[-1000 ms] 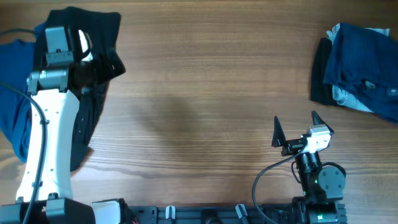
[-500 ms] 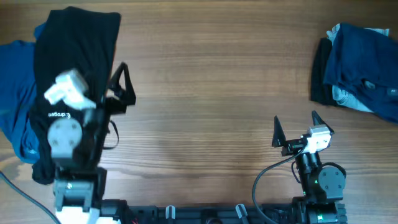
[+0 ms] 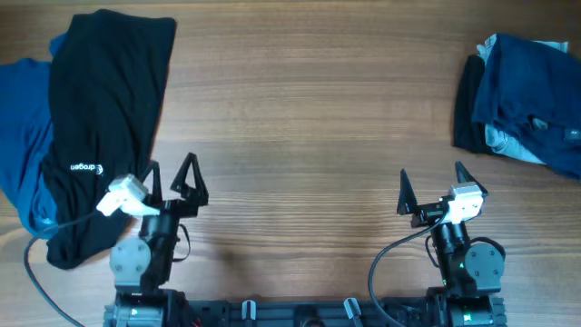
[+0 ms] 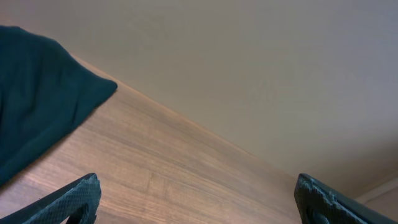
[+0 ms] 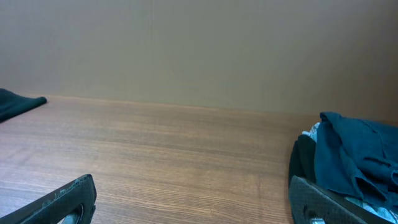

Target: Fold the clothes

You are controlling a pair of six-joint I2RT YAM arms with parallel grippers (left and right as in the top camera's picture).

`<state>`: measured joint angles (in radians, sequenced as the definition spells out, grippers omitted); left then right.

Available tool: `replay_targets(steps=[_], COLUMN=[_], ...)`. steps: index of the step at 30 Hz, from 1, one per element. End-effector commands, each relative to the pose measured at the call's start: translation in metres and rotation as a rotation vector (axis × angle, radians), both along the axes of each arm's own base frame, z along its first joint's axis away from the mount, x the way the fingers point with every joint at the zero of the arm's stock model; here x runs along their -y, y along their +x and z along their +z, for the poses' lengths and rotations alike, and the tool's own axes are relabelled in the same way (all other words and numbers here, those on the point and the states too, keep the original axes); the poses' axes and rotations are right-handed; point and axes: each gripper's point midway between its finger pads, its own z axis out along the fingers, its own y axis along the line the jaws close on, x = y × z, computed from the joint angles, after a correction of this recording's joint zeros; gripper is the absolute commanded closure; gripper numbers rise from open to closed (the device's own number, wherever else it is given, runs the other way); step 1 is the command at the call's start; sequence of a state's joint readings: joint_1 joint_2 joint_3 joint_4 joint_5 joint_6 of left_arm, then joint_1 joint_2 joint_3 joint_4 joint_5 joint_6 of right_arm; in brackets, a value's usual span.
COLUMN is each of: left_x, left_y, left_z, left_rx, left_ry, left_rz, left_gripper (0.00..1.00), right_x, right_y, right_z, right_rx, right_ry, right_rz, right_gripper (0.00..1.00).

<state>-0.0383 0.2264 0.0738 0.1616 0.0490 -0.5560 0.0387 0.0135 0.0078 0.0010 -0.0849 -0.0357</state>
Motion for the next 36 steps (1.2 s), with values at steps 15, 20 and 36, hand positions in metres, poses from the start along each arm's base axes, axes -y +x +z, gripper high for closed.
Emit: replay_targets(steps=[15,20,36], left_x=[-0.01,-0.006,-0.006], left_y=[-0.013,-0.014,-0.013], left_z=[-0.04,-0.04,-0.04], left_rx=[-0.077,-0.071,-0.07], left_ry=[0.08,0.162,0.162], left_rz=[0.049,0.022,0.023], left_gripper=[0.0,0.0,0.0], right_x=[0.001,0.001,0.001], right_y=[0.0,0.0,0.0], right_z=[0.001,0.001,0.001], right_rx=[0.012,0.012,0.012], right_ry=[-0.016,-0.016,-0.016], right_rz=[-0.007,-0.007,-0.007], right_gripper=[0.0,0.0,0.0])
